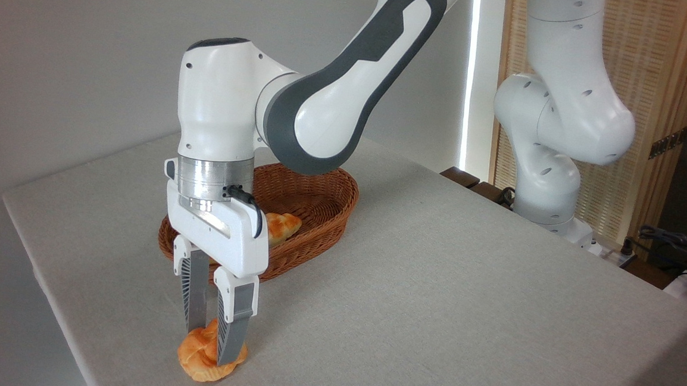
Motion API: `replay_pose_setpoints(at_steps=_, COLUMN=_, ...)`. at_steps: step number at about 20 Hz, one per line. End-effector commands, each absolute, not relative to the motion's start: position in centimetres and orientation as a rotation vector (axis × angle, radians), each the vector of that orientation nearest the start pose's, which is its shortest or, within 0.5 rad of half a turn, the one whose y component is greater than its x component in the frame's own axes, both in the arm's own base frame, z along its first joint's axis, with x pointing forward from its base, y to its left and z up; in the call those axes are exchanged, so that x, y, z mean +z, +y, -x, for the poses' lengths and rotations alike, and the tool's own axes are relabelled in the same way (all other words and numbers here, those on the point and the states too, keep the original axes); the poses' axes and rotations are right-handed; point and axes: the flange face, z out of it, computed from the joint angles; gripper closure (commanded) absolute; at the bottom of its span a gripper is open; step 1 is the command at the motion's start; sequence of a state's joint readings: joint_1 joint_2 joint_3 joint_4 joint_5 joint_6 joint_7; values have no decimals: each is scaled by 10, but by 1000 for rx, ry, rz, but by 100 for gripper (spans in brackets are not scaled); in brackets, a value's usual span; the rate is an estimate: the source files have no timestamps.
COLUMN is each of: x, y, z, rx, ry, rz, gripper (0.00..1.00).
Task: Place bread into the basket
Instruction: 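Lift the held bun and carry it over the wicker basket, then lower the bun into the basket beside the long roll and open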
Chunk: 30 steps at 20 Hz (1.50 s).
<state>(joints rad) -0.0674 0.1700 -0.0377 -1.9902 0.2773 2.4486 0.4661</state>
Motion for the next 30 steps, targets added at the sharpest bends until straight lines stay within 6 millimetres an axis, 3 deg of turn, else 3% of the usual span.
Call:
replay_pose_setpoints(at_steps=1, x=399, y=-64, z=-608, rx=-398, ry=1082, rz=2643, gripper=64)
replay_pose_setpoints(at_steps=15, x=400, y=-70, z=-606, rx=-399, ry=1091, rz=2644, gripper=64)
replay_pose_setpoints(at_steps=18, x=434, y=-55, z=-603, rx=-464, ry=999, rz=2680, gripper=63)
replay_pose_setpoints(at_steps=22, x=515, y=-50, z=-558, rx=-447, ry=850, rz=2914, gripper=62)
replay_pose_setpoints(at_steps=24, x=530, y=-68, z=-531, rx=-309, ry=936, rz=2964, gripper=62)
replay_pose_setpoints(at_steps=27, x=525, y=-111, z=-482, rx=-93, ry=1120, rz=2946, gripper=62)
replay_pose_setpoints(at_steps=30, x=490, y=-146, z=-435, rx=24, ry=1257, rz=2901, gripper=61)
